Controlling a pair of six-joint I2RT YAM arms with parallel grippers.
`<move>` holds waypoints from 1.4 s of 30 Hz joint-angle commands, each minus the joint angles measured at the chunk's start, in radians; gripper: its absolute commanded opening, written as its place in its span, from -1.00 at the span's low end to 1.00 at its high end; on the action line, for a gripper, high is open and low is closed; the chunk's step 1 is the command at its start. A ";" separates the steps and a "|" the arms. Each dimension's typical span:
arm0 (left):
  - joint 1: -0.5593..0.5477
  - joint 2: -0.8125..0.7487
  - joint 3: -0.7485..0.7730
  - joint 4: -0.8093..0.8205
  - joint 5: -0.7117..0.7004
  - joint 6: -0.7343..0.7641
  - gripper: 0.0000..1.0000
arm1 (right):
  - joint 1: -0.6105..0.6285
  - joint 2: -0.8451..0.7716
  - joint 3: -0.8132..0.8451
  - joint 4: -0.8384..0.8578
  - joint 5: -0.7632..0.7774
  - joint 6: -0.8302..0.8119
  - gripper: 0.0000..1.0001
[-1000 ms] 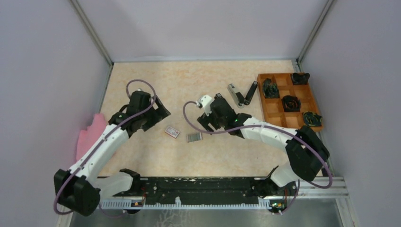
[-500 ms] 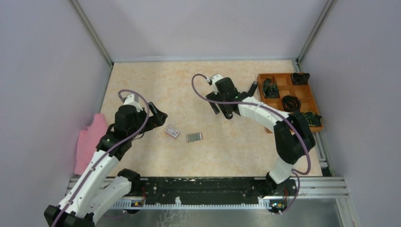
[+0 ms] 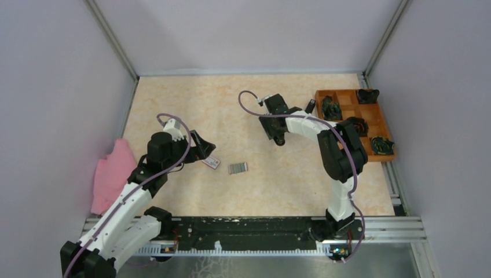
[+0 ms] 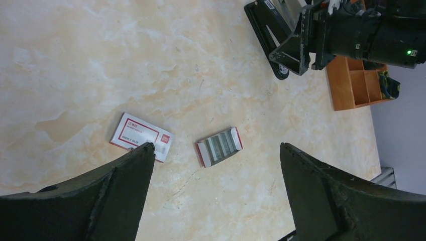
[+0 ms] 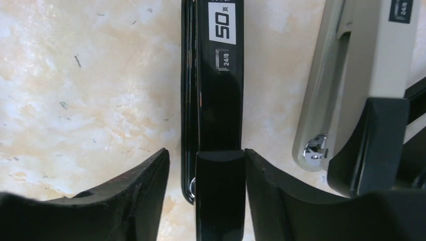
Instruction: Load the staples into the stapler
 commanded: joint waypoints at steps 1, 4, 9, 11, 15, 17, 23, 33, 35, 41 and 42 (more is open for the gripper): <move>0.003 0.043 -0.028 0.109 0.099 -0.029 0.98 | -0.003 -0.005 0.052 0.017 -0.028 0.029 0.00; 0.002 0.074 -0.045 0.149 0.130 -0.050 0.98 | -0.003 -0.017 0.052 0.020 -0.037 0.039 -0.19; -0.001 0.115 -0.065 0.202 0.165 -0.080 0.98 | 0.000 -0.056 0.035 0.032 -0.066 0.076 -0.56; -0.006 0.133 -0.065 0.220 0.173 -0.091 0.98 | 0.007 -0.083 0.016 0.051 -0.069 0.094 -0.69; -0.015 0.170 -0.064 0.261 0.194 -0.125 0.97 | 0.024 -0.157 -0.041 0.113 -0.091 0.144 -0.94; -0.025 0.183 -0.069 0.288 0.199 -0.154 0.96 | 0.033 -0.199 -0.077 0.155 -0.102 0.174 -1.00; -0.056 0.232 -0.069 0.379 0.205 -0.218 0.90 | 0.085 -0.320 -0.147 0.253 -0.110 0.257 -1.00; -0.149 0.354 0.014 0.430 0.170 -0.222 0.68 | 0.163 -0.480 -0.243 0.415 -0.131 0.428 -1.00; -0.161 0.369 0.025 0.440 0.169 -0.224 0.63 | 0.177 -0.508 -0.262 0.434 -0.123 0.459 -1.00; -0.192 0.409 0.056 0.479 0.165 -0.226 0.48 | 0.212 -0.570 -0.324 0.496 -0.118 0.520 -1.00; -0.198 0.419 0.065 0.484 0.168 -0.225 0.45 | 0.216 -0.576 -0.330 0.504 -0.112 0.527 -1.00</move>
